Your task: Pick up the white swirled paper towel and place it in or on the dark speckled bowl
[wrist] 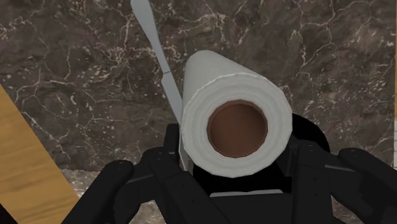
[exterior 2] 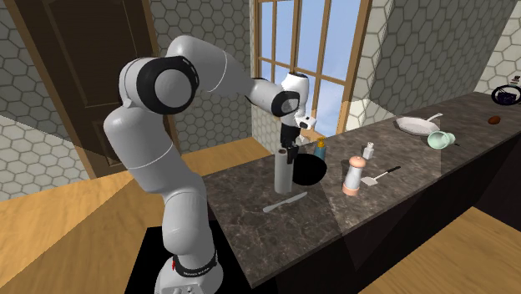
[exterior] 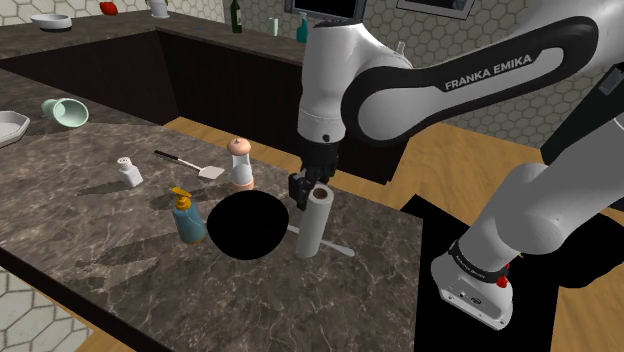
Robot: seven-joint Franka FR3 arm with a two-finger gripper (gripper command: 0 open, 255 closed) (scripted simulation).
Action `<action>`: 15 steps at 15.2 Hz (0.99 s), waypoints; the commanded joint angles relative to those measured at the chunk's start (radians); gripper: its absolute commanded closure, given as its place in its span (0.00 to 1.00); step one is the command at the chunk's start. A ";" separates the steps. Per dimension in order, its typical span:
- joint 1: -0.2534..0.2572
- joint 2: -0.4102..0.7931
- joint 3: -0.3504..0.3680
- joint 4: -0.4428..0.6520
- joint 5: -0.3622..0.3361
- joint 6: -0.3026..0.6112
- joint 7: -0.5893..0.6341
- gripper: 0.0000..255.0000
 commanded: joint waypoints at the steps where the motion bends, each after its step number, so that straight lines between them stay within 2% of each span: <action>1: 0.000 -0.009 -0.004 0.020 0.000 -0.029 0.000 1.00; 15: -0.004 -0.057 -0.035 0.168 -0.002 -0.223 0.003 1.00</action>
